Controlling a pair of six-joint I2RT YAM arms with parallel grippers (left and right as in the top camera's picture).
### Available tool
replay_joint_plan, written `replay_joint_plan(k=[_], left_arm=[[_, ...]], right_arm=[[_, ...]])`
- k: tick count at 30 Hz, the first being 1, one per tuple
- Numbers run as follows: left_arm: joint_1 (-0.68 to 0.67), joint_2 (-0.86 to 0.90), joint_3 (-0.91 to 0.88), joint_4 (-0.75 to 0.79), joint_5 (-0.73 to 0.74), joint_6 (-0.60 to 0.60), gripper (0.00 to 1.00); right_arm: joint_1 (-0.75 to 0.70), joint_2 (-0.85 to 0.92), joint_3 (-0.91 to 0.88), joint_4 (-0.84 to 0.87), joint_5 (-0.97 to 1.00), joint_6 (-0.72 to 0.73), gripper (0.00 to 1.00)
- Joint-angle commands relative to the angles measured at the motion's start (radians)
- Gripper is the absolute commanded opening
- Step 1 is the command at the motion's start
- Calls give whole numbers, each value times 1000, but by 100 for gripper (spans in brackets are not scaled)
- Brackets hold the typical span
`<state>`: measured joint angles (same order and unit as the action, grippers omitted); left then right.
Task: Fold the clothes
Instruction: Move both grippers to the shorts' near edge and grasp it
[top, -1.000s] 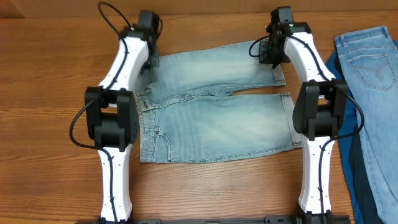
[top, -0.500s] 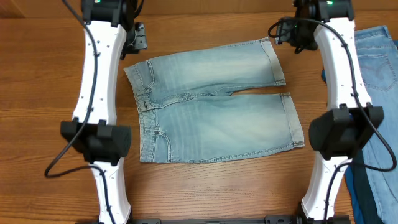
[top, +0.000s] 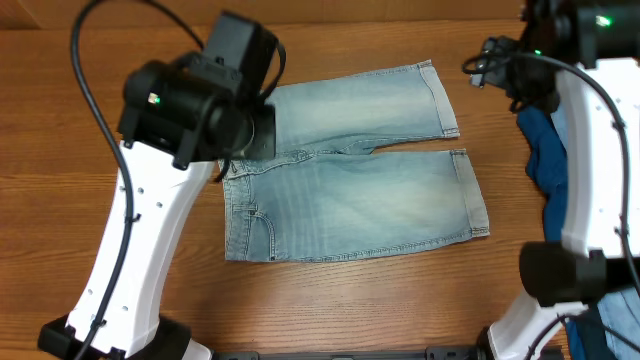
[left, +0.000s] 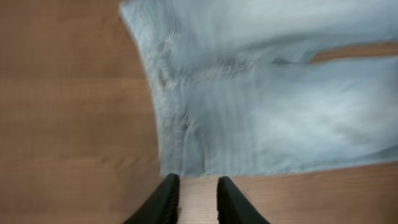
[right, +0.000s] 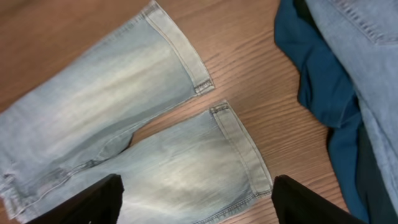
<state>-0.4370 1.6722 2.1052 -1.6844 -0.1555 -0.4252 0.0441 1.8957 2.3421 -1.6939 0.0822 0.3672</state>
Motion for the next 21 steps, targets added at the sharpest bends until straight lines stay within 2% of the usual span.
replay_joint_plan(k=[1, 4, 7, 9, 10, 13, 17, 21], left_arm=[[-3, -90, -255, 25, -32, -70, 31], [-4, -191, -494, 167, -2, -69, 38], [-4, -268, -756, 336, 5, -69, 63], [-4, -270, -917, 452, 47, -55, 65], [-3, -270, -982, 508, 87, -10, 66], [-2, -270, -1091, 607, 111, 79, 76], [-2, -270, -1202, 713, 104, 190, 78], [-2, -270, -1281, 773, 104, 205, 77]], right_arm=[[0, -109, -134, 0, 10, 58, 82], [0, -225, -330, 5, 103, 163, 83], [0, -360, -598, 115, 142, 214, 86], [-1, -456, -836, 245, 133, 241, 88], [-1, -492, -945, 316, 114, 259, 88], [-1, -525, -1152, 473, 64, 270, 92], [-1, -523, -1324, 611, 44, 348, 96], [-1, -523, -1457, 706, 7, 439, 98]])
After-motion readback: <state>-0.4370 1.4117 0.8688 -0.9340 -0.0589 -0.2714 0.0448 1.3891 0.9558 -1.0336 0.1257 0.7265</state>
